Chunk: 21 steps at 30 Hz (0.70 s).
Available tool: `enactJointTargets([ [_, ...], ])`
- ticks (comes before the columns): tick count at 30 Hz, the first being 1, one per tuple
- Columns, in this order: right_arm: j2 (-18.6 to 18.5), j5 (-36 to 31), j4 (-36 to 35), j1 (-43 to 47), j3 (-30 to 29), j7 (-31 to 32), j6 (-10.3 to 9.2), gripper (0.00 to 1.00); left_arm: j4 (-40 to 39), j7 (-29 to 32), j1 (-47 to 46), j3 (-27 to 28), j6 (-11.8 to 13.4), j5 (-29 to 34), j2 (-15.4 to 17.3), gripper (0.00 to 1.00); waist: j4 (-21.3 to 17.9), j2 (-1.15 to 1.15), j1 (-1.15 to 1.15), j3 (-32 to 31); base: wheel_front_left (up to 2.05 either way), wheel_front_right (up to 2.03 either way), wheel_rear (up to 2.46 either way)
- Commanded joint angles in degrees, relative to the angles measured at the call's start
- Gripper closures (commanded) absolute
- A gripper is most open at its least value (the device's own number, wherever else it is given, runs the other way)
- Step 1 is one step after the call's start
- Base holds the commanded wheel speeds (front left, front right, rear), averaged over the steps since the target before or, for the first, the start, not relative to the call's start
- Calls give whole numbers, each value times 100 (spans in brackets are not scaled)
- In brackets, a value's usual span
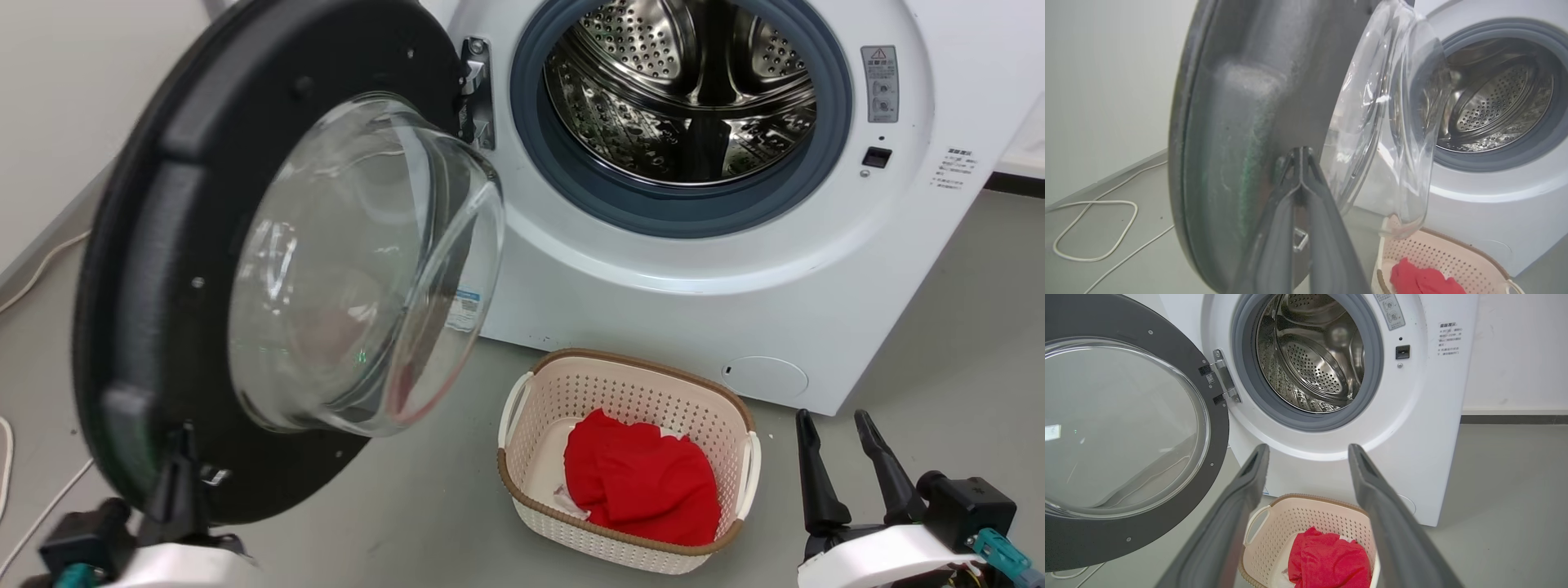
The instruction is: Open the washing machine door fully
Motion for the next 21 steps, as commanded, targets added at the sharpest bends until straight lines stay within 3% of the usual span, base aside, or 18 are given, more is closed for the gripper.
enactJointTargets([
  [1,9,-35,27,-82,-4,-10,-1,0,203,-33,-173,283,-61,-30,96,100,-61,0,0,15,0,0,0],
  [11,8,-100,-13,-196,-33,-9,-2,0,1340,-29,-996,1371,-570,185,440,100,-277,0,0,270,0,0,0],
  [21,8,-147,-38,-293,-31,-10,-2,0,1958,-28,-1352,1895,-809,481,414,100,-448,0,0,320,0,0,0],
])
